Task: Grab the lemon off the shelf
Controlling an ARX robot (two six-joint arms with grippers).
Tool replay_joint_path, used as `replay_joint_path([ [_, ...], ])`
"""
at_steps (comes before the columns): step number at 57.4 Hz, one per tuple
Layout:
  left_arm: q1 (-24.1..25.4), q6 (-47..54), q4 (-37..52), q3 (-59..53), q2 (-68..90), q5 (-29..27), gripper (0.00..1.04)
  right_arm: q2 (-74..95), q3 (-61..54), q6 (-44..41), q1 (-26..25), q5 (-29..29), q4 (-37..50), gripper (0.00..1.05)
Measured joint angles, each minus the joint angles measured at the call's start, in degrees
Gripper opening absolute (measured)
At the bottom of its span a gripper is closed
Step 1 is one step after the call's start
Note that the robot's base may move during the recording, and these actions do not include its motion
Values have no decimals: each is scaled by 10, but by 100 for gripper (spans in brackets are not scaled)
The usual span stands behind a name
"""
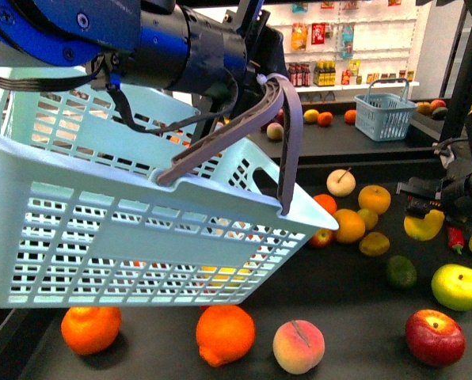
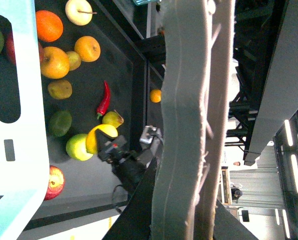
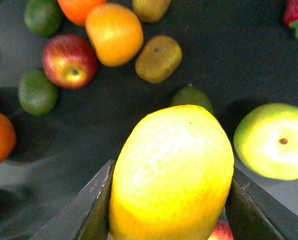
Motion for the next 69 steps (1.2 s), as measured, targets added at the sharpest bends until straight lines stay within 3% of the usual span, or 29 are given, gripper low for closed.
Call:
replay_joint_path([
  [12, 0, 0, 0, 0, 0, 0, 9, -105, -24, 25, 26, -48, 5, 54],
  [36, 0, 0, 0, 0, 0, -1, 9, -138, -40, 88, 153, -83, 18, 54],
  [69, 0, 0, 0, 0, 0, 0, 9, -132, -58, 131, 221, -113, 31, 57],
])
